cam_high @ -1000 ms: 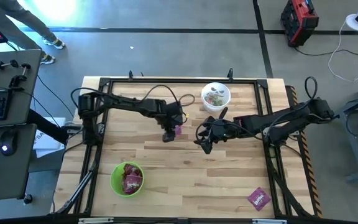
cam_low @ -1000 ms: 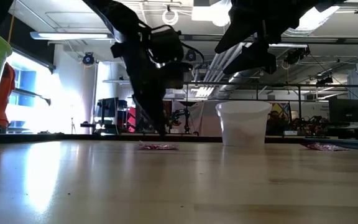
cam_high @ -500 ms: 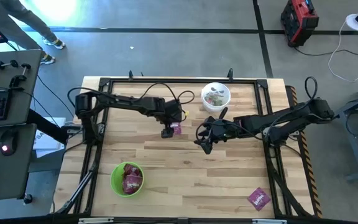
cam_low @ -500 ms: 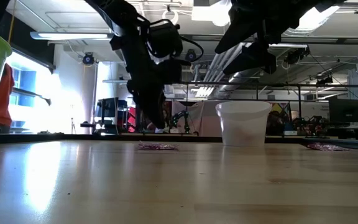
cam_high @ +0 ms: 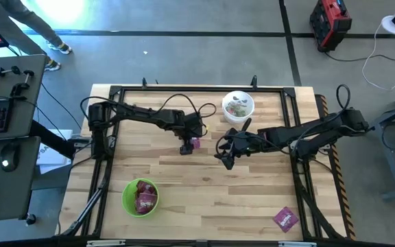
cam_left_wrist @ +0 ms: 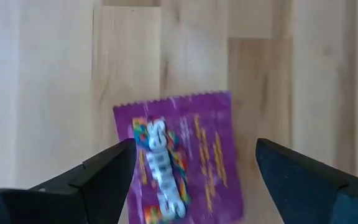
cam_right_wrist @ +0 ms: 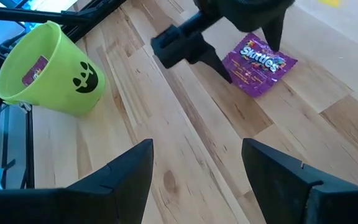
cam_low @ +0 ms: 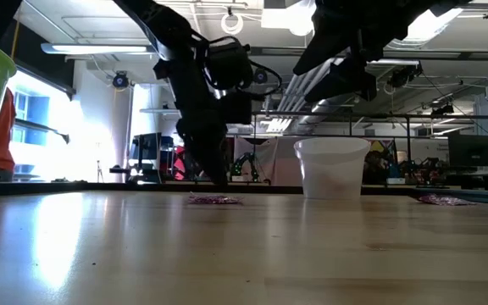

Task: Sort candy by brand, put in halloween buckets
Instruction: Put the purple candy into the green bucket

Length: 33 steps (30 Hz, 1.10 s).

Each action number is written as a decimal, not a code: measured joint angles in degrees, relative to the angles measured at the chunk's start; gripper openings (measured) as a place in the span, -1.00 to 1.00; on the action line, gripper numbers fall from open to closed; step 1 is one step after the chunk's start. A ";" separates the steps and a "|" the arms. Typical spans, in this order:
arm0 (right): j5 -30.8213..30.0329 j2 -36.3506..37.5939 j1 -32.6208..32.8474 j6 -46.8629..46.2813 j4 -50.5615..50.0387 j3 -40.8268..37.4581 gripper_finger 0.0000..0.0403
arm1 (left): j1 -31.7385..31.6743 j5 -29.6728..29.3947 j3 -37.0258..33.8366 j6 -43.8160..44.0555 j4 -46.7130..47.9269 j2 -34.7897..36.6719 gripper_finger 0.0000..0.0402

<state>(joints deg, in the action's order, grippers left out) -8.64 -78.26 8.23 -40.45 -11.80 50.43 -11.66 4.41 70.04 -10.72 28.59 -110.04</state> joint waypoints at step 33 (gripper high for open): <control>-0.12 0.00 0.00 0.43 -0.87 0.00 0.18 | -0.78 -6.59 -0.53 4.48 4.84 2.37 -0.97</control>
<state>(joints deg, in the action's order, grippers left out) -8.76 -78.26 8.23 -40.02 -12.67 50.43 -12.44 -2.19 69.51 -6.25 33.43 -107.67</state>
